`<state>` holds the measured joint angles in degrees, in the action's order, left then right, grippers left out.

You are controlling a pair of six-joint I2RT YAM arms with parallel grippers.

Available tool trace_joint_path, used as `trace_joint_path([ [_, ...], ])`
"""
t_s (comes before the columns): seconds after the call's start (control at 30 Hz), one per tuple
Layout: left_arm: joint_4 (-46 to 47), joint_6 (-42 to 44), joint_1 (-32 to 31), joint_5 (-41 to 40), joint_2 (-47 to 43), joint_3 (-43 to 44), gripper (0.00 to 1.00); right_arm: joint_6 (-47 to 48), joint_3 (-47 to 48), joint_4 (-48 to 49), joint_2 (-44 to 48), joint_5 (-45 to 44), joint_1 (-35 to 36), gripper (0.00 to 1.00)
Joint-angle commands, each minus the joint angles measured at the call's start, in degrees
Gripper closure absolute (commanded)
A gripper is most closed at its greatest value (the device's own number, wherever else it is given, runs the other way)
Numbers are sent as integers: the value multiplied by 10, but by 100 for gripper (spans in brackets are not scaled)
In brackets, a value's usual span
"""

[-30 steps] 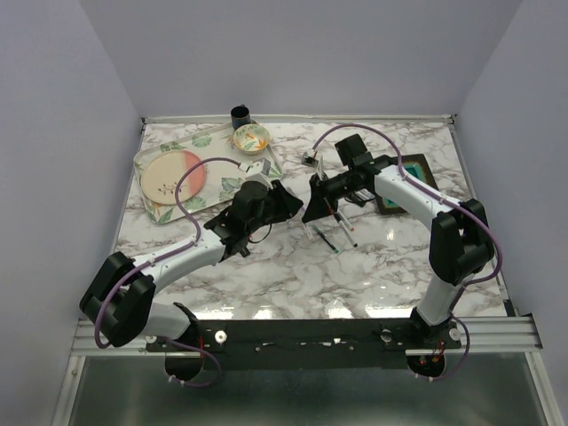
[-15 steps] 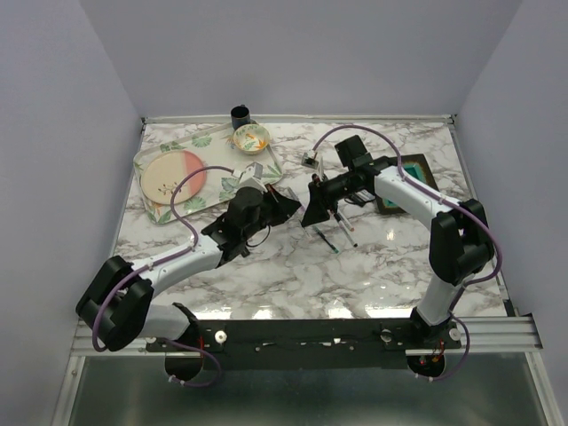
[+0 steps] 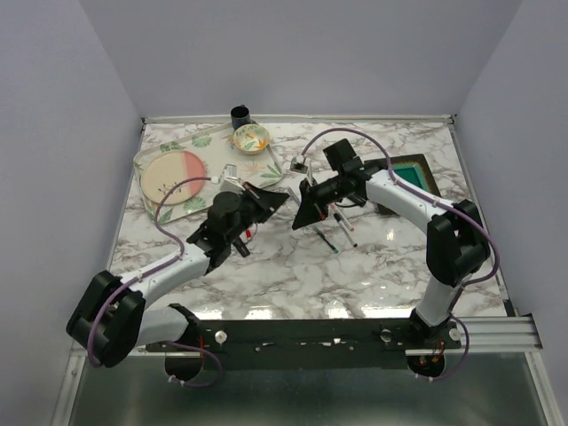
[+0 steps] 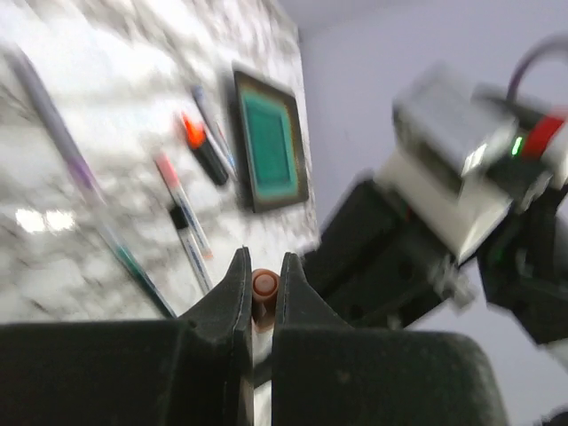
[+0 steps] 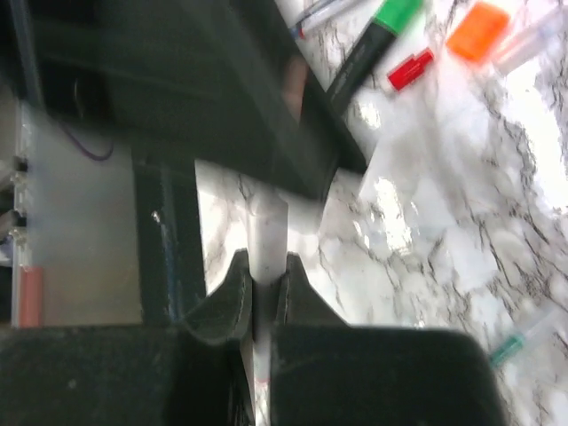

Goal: Open the pen caps

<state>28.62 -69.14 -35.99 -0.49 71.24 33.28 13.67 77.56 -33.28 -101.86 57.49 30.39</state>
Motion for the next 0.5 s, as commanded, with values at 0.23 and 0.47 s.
trace_joint_path([
  [0.23, -165, 59, 286, -30, -145, -4, 100, 38, 28, -70, 3, -91, 28, 100],
  [0.47, -217, 138, 267, 85, -122, -47, 100, 31, 1, -18, 32, -242, -37, 99],
])
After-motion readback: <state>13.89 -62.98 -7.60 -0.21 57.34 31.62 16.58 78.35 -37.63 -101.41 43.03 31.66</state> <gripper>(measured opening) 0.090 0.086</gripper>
